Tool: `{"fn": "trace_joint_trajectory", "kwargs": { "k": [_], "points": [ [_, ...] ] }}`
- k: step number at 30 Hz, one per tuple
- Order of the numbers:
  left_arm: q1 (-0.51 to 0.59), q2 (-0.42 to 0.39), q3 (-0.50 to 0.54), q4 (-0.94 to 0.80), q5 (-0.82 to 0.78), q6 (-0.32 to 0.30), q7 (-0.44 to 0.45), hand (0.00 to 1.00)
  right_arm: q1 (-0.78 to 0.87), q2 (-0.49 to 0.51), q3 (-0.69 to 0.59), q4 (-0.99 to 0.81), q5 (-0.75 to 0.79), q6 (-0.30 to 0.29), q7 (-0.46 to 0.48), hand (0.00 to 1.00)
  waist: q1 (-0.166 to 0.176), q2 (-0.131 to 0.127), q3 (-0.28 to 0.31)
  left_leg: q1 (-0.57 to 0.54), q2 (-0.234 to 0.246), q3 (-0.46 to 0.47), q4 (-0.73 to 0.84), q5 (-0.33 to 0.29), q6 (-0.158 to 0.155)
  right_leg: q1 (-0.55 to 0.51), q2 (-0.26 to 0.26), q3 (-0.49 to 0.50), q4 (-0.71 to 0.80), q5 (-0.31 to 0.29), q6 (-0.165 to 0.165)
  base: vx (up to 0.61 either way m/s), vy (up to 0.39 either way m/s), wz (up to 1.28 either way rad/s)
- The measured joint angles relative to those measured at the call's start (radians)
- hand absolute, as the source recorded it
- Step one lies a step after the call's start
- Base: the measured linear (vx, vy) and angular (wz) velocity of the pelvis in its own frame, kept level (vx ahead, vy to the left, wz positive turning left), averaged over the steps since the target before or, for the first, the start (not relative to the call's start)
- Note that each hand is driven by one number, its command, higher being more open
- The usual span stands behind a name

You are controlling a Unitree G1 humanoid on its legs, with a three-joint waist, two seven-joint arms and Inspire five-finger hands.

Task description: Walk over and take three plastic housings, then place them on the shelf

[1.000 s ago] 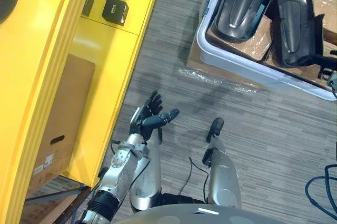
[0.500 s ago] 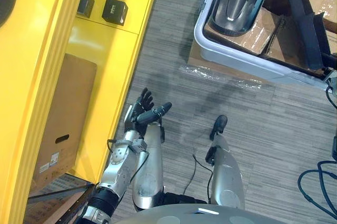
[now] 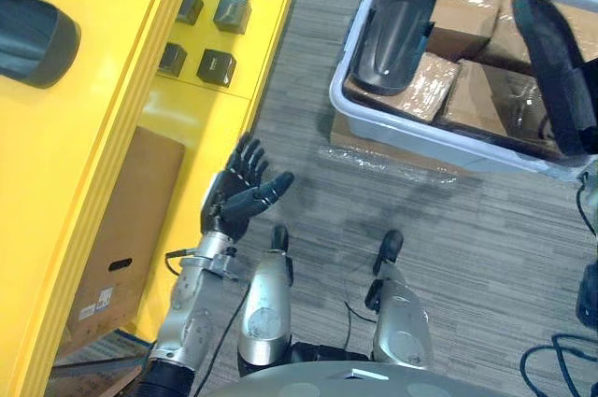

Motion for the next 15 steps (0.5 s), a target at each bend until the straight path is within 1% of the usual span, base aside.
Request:
{"fn": "trace_joint_trajectory", "kwargs": {
  "k": [1,2,3,5,7,8,9,10,11,12,13,14,15],
  "points": [
    [-0.008,0.008,0.014,-0.006,0.005,0.003,-0.009,1.00,0.031,0.003,-0.025,-0.044,0.016,-0.024,-0.003,0.00,-0.010,-0.011,-0.009,0.031,0.000,0.004,-0.040,0.016,-0.002,0.019,0.003,-0.001,-0.015,0.000,0.000,0.04,-0.024,-0.02],
    [-0.010,0.008,0.018,-0.006,0.008,0.006,-0.009,1.00,0.044,0.007,-0.030,-0.063,0.016,-0.031,-0.006,0.00,-0.013,-0.017,-0.017,0.042,0.000,0.007,-0.054,0.022,-0.004,0.025,0.004,-0.002,-0.022,0.001,0.000,0.06,-0.026,-0.03],
    [-0.010,0.008,0.021,-0.006,0.012,0.010,-0.010,1.00,0.062,0.019,-0.034,-0.091,0.016,-0.040,-0.012,0.00,-0.018,-0.029,-0.040,0.054,0.001,0.012,-0.072,0.027,-0.007,0.028,0.007,-0.001,-0.030,0.002,0.001,0.08,-0.012,-0.06],
    [-0.012,0.013,0.025,-0.005,0.015,0.036,-0.019,1.00,0.101,0.059,-0.041,-0.162,-0.008,-0.058,-0.025,0.00,-0.025,-0.046,-0.082,0.082,0.012,0.024,-0.092,0.031,-0.010,0.040,0.015,0.004,-0.032,0.003,0.001,0.11,-0.008,-0.16],
    [-0.028,0.031,0.025,-0.005,0.023,0.082,-0.035,1.00,0.141,0.116,-0.041,-0.249,-0.059,-0.071,-0.026,0.00,-0.029,-0.069,-0.134,0.130,0.017,0.044,-0.122,0.030,-0.011,0.070,0.021,0.012,-0.048,0.003,0.001,0.12,-0.004,-0.18],
    [-0.038,0.032,0.025,-0.005,0.040,0.095,-0.036,1.00,0.151,0.128,-0.041,-0.272,-0.078,-0.072,-0.026,0.00,-0.031,-0.070,-0.148,0.136,0.017,0.047,-0.126,0.030,-0.011,0.072,0.021,0.013,-0.048,0.003,0.001,0.09,0.009,-0.10],
    [-0.064,0.035,0.025,-0.006,0.057,0.126,-0.044,1.00,0.166,0.151,-0.039,-0.317,-0.124,-0.075,-0.022,0.00,-0.035,-0.073,-0.172,0.151,0.015,0.055,-0.134,0.030,-0.011,0.080,0.019,0.020,-0.048,0.003,0.001,0.04,0.025,-0.12],
    [-0.093,0.039,0.027,-0.006,0.057,0.163,-0.050,1.00,0.168,0.178,-0.033,-0.354,-0.166,-0.076,-0.017,0.00,-0.037,-0.076,-0.181,0.176,0.015,0.062,-0.143,0.030,-0.011,0.097,0.019,0.025,-0.048,0.003,0.001,0.03,0.029,-0.13],
    [-0.107,0.040,0.027,-0.006,0.057,0.181,-0.051,1.00,0.170,0.189,-0.025,-0.370,-0.183,-0.076,-0.013,0.00,-0.039,-0.077,-0.188,0.185,0.015,0.065,-0.144,0.030,-0.010,0.103,0.019,0.027,-0.048,0.003,0.001,0.00,0.025,-0.14],
    [-0.133,0.041,0.026,-0.006,0.051,0.226,-0.052,1.00,0.172,0.213,-0.012,-0.398,-0.215,-0.076,0.000,0.00,-0.042,-0.081,-0.207,0.197,0.015,0.073,-0.152,0.029,-0.011,0.106,0.019,0.030,-0.048,0.003,0.001,-0.01,0.015,-0.12],
    [-0.146,0.041,0.025,-0.005,0.041,0.255,-0.053,1.00,0.175,0.223,-0.003,-0.411,-0.227,-0.076,0.007,0.00,-0.043,-0.083,-0.216,0.202,0.015,0.076,-0.154,0.029,-0.011,0.108,0.019,0.032,-0.048,0.003,0.001,-0.02,0.012,-0.12],
    [-0.169,0.043,0.017,-0.005,0.035,0.307,-0.053,1.00,0.179,0.242,0.018,-0.431,-0.259,-0.078,0.017,0.00,-0.048,-0.086,-0.231,0.207,0.014,0.078,-0.156,0.029,-0.011,0.111,0.018,0.034,-0.048,0.002,0.001,-0.02,0.009,-0.11],
    [-0.197,0.043,-0.002,0.002,-0.001,0.359,-0.053,1.00,0.185,0.258,0.029,-0.454,-0.281,-0.078,0.027,0.00,-0.049,-0.087,-0.232,0.226,0.015,0.084,-0.157,0.029,-0.011,0.125,0.018,0.038,-0.048,0.002,0.001,-0.03,0.009,-0.11]
  ]
}}
